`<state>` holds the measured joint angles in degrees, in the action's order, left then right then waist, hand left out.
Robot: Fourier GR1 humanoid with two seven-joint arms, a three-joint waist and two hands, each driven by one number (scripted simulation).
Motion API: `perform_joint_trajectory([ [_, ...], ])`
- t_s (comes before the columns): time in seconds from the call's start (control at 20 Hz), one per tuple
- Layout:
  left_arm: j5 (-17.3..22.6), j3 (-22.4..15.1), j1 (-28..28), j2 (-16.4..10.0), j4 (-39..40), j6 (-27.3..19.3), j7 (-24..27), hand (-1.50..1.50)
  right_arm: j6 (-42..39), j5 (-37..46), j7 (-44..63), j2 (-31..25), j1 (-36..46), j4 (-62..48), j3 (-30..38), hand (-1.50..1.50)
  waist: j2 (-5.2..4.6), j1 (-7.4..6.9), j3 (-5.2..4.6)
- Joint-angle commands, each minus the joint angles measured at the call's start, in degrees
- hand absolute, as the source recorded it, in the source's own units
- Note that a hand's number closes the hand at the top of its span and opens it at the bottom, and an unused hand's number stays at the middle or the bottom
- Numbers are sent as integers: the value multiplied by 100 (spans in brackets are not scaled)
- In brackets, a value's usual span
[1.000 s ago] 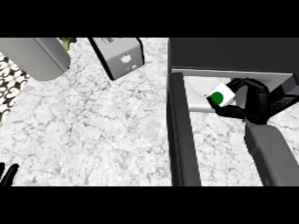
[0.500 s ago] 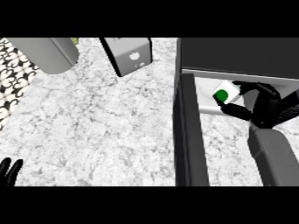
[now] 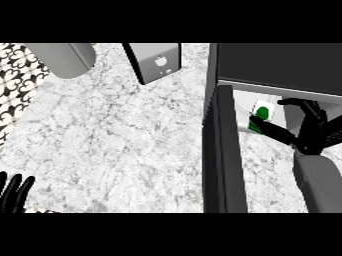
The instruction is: Pick up the milk, place it into the microwave and close the microwave
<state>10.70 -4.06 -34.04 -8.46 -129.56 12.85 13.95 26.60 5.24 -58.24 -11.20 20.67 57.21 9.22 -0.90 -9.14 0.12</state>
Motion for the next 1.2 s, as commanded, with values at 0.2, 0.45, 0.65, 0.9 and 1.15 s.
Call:
perform_joint_trajectory([
  [0.2,-123,-184,244,30,106,-2,-53,-150,-12,174,1375,98,736,-1017,-135,-150,-295,-407,-19],
  [0.45,-224,-374,323,39,93,13,-149,-150,-89,65,1501,246,880,-1186,-122,-150,-262,-366,-4],
  [0.65,-361,-422,450,16,225,3,-199,-150,-138,86,1510,177,996,-1288,-123,-150,-269,-287,-10],
  [0.9,-517,-583,486,145,240,-111,-218,-150,-118,164,1654,81,1183,-1577,-71,-150,-219,-199,-7],
  [1.15,-636,-744,565,228,316,-184,-321,-150,-197,200,1712,24,1325,-1823,-50,-150,-202,-76,-2],
])
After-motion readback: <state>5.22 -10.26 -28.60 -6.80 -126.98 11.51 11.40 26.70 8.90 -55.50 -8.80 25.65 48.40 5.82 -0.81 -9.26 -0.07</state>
